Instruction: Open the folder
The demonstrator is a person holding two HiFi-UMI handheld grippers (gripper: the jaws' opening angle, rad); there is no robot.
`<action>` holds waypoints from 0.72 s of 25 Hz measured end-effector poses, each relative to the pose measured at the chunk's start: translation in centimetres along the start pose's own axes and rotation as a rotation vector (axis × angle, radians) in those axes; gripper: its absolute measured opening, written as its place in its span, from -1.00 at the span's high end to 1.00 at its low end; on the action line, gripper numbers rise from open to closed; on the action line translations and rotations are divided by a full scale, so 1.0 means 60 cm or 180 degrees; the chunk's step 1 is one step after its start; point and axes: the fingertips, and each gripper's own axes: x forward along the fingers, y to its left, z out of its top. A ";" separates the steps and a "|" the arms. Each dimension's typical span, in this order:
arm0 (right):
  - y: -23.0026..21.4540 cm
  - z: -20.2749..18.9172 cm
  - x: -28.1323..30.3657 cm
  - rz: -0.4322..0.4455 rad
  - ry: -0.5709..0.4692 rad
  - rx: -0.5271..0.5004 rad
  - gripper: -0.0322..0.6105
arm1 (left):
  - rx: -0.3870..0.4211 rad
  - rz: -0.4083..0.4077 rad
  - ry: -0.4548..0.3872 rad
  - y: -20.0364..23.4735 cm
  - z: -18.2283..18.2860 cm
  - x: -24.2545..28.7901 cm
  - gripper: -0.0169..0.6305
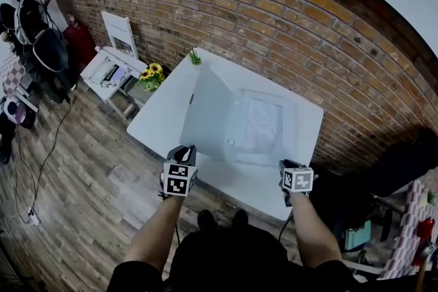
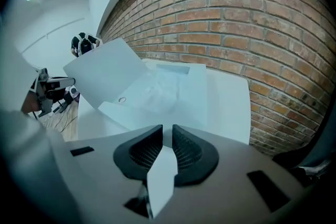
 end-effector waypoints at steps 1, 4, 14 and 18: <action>0.000 0.000 0.000 0.0023 0.0004 -0.0012 0.68 | -0.0017 0.0025 0.0014 0.003 -0.001 0.002 0.79; -0.001 0.003 -0.005 0.0105 -0.0011 -0.0013 0.70 | -0.0039 0.0096 0.0044 0.008 -0.001 0.005 0.78; 0.025 0.119 -0.090 0.0599 -0.0783 -0.0123 0.83 | -0.0154 0.0197 0.0007 -0.005 0.014 -0.004 0.77; 0.045 0.174 -0.131 0.0758 -0.1147 -0.0093 0.85 | -0.0313 0.0200 -0.0063 -0.018 0.032 -0.007 0.78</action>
